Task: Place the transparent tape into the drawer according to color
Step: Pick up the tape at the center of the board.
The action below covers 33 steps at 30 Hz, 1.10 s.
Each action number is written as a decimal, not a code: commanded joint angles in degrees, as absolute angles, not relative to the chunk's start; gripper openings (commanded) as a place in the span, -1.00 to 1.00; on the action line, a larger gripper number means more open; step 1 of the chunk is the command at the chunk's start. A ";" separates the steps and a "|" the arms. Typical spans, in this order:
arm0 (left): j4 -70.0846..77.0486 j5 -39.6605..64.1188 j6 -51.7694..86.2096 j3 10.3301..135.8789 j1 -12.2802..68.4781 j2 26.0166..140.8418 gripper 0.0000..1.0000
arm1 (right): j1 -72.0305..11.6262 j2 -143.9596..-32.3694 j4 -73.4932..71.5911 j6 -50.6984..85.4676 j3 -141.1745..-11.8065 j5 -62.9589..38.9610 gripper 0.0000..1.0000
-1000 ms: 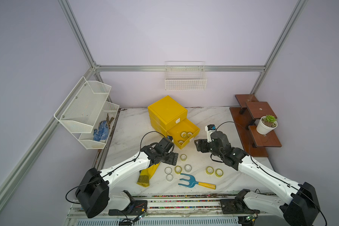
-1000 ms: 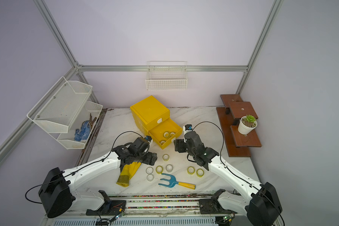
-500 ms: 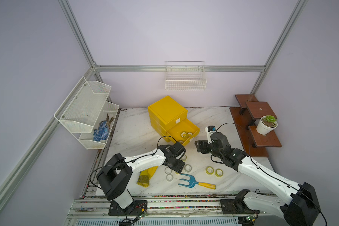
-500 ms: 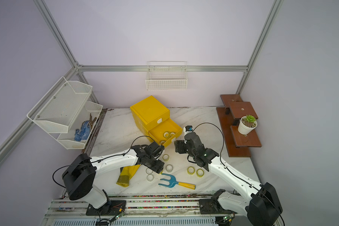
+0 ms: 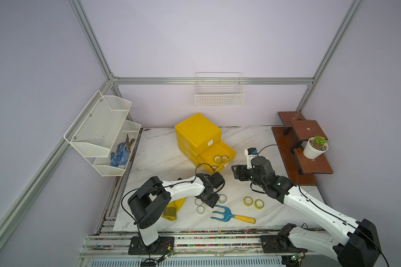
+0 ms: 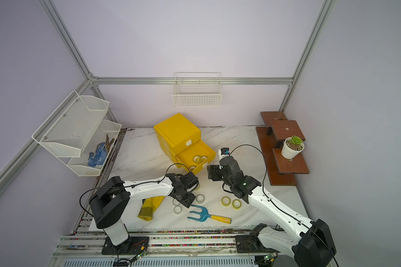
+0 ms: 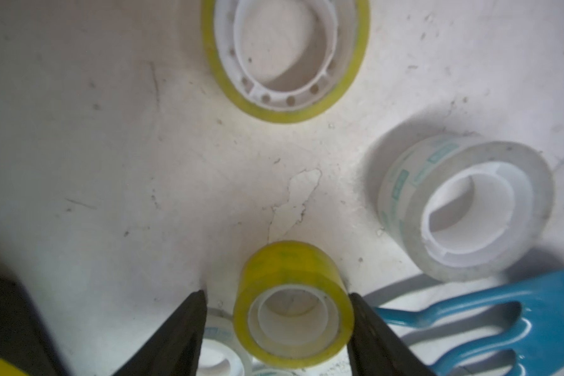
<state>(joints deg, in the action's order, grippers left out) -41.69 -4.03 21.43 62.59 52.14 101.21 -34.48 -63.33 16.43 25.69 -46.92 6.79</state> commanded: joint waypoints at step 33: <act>-51.77 -17.71 17.45 84.26 48.49 83.28 -0.07 | -33.69 -61.35 16.08 27.28 -45.94 8.66 0.53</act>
